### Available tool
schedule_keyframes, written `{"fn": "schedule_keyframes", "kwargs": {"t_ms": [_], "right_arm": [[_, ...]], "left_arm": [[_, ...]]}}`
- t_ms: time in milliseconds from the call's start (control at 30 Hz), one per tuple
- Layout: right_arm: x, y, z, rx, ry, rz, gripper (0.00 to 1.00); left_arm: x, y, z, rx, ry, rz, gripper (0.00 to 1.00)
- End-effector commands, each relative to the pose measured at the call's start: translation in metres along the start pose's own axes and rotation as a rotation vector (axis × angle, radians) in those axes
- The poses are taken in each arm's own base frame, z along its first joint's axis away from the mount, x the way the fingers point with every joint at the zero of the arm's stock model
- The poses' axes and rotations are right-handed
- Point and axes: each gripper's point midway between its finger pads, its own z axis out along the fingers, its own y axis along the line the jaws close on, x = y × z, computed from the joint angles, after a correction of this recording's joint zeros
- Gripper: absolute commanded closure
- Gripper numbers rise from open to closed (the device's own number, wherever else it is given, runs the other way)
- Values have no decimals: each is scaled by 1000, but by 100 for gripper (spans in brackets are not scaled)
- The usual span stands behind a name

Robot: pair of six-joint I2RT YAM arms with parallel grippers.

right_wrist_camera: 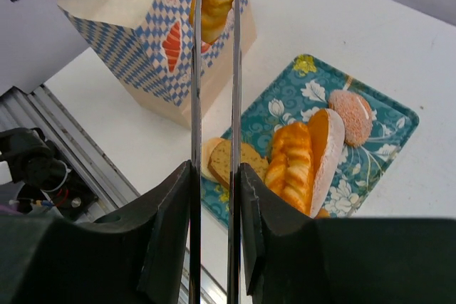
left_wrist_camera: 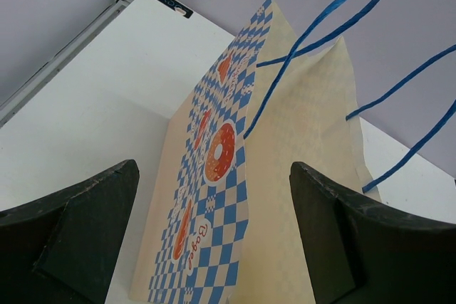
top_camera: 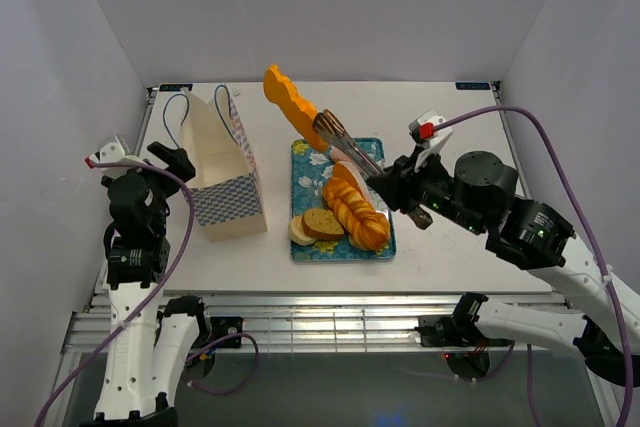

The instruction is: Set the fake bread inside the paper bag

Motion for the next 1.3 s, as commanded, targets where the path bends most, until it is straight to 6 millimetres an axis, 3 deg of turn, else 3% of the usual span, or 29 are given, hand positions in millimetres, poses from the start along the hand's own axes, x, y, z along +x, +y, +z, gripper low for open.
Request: {"fn": "schedule_keyframes", "kwargs": {"t_ms": [0,233,333,567,933,1267], "right_arm": [[-62,26,-7,-126,-169,-40,87],[-98,70,-8,-340,-249,-47,86],[-101,80,-1,-389,-249,-46,85],[-86,88,29,-406,-202,-23,85],[-47,81,62,-361,-102,-15,84],[-32,77,76,-337,-65,-19,82]], "left_arm": [[-10,6,-6,-37,-29,-6,3],[-15,13,-8,-77,-47,-11,4],[-18,20,-10,-118,-61,-15,4],[-26,36,-17,-212,-97,-42,4],[-21,31,-13,-188,-76,-37,4],[-19,29,-11,-173,-69,-31,4]]}}
